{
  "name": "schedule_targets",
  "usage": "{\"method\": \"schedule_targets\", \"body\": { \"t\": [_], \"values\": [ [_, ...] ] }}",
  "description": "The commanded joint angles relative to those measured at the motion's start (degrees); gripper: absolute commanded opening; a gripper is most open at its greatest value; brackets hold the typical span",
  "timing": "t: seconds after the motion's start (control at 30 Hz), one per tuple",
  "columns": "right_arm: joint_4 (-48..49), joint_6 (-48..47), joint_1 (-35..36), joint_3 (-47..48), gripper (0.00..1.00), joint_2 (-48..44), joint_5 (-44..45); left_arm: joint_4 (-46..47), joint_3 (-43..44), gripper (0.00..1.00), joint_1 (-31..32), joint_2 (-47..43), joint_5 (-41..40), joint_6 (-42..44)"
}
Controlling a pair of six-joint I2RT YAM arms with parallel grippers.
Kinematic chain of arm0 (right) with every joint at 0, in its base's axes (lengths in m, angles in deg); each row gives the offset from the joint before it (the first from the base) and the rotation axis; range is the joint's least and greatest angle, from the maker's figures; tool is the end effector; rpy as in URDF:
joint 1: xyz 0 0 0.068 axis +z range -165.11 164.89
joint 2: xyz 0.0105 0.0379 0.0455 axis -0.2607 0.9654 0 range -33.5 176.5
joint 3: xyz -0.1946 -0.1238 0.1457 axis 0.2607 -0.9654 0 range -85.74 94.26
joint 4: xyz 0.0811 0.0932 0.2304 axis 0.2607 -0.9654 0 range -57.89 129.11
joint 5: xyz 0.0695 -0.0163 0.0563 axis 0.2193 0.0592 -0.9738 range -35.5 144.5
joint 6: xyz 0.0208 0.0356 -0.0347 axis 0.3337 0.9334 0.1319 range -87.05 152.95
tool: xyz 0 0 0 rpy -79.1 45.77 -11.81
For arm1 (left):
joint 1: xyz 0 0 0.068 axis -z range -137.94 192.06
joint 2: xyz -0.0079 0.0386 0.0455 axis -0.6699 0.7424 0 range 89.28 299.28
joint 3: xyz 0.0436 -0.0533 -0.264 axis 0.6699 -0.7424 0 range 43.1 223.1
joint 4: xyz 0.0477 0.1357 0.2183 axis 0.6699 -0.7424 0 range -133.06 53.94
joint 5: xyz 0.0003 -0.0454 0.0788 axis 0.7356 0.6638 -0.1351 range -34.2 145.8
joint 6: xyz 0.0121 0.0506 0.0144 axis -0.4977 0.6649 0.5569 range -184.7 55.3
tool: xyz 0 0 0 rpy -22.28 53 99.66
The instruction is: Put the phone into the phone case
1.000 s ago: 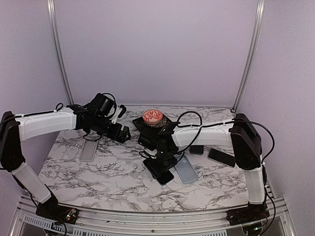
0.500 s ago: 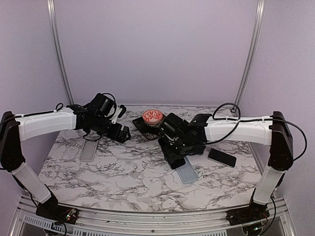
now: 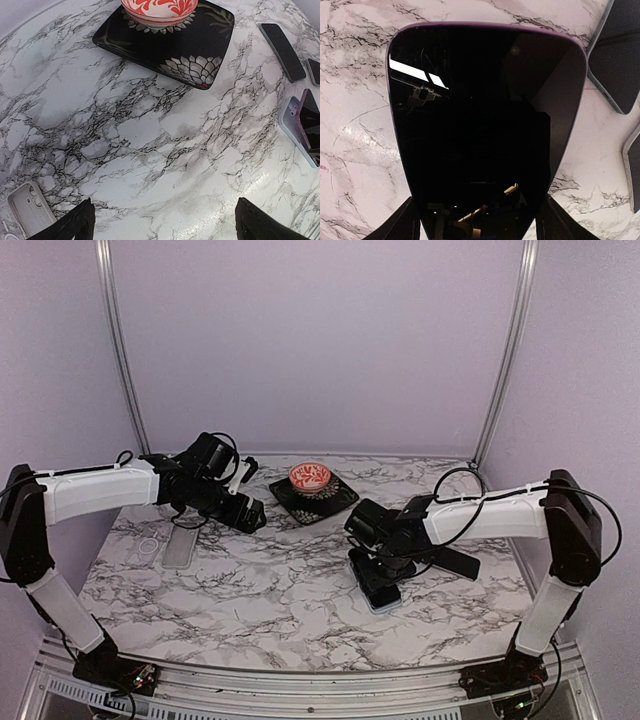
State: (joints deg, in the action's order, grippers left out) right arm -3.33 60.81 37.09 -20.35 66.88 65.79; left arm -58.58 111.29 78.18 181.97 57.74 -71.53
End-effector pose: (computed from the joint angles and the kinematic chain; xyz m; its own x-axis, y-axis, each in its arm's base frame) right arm 0.2056 0.2537 0.1756 -0.8787 -0.3853 -0.2818 -0.3826 0.9215 -0.0672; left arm 0.2860 -0.2102 0.2501 -0.6592 0.3338 -0.6739 0.5331 0.8394 -0.1056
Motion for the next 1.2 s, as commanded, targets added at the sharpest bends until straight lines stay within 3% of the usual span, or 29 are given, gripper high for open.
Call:
{"method": "schedule_targets", "body": {
  "t": [0.0,0.5,0.93,1.1,1.17],
  "values": [
    [1.9,1.2,-0.4,0.8,0.37,-1.6,-1.6,-1.9,0.4,0.99,-0.2,0.7,-0.2,0.8],
    [-4.7,4.4,-0.4,2.7,0.37,-0.6,-2.2,-2.3,0.5,0.99,-0.2,1.1,-0.3,0.9],
    [-1.0,4.9,-0.4,0.7,0.38,1.3,-6.2,-2.4,0.5,0.99,-0.2,1.1,-0.6,1.1],
    [-3.0,4.1,-0.4,0.2,0.47,1.7,-6.5,-2.5,0.6,0.99,-0.2,1.0,-0.5,1.1],
    [-3.8,3.7,-0.4,0.8,0.61,1.9,-7.9,-2.5,0.6,0.99,-0.2,1.2,-0.4,1.1]
  ]
}}
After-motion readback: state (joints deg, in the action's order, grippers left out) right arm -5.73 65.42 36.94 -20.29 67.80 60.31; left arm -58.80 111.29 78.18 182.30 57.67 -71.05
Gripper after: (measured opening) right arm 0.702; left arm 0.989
